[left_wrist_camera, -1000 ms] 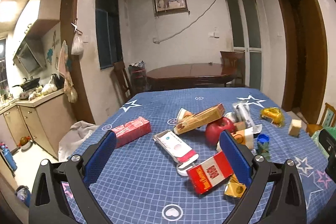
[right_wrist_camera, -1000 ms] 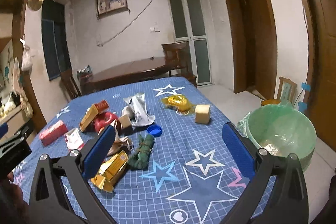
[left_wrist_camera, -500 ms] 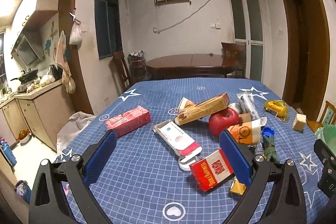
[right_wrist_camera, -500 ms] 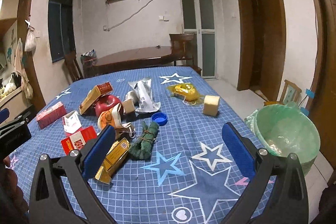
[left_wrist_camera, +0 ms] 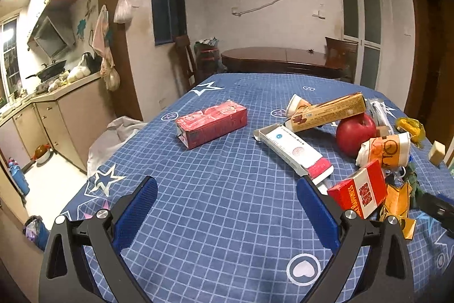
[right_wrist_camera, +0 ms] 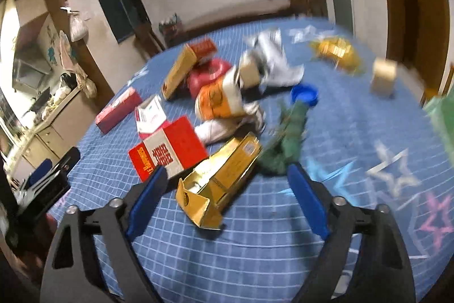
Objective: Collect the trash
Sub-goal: 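Grasp the red cigarette pack with left tool while right tool grasps gold box, then carry the red pack with left tool while right tool carries gold box to bin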
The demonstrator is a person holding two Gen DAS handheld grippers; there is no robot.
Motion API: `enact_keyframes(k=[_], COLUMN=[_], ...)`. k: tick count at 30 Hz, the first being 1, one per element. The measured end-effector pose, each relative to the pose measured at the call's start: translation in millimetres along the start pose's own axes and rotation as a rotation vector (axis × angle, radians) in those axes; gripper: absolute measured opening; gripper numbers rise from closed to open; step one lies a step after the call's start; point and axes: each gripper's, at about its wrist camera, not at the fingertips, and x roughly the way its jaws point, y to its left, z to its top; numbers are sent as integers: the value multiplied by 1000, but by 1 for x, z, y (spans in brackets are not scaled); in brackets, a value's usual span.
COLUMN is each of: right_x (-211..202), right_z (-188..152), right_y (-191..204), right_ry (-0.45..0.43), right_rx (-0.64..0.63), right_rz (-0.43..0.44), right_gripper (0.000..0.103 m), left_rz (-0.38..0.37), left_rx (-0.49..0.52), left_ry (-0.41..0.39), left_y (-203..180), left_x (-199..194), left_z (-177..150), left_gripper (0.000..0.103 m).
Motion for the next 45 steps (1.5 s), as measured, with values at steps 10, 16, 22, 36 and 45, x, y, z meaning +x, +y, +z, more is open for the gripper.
enact_keyframes(k=[10, 16, 22, 36, 45], right_x=[41, 5, -25, -39, -84], right_z=[-3, -9, -16, -18, 0], right_y=[-21, -21, -35, -43, -52], right_ry=[162, 93, 30, -35, -185], right_rx=[223, 160, 138, 105, 44], right_rz=[179, 177, 119, 93, 16], right_gripper=[23, 19, 19, 19, 19], left_rz=[-262, -432, -454, -441, -543], left_rx=[90, 263, 438, 375, 363], left_ry=[51, 71, 143, 186, 66], left_y=[-21, -65, -100, -86, -126], left_x=[10, 28, 50, 39, -26], left_z=[8, 11, -3, -8, 35], left_gripper=[98, 98, 98, 59, 59])
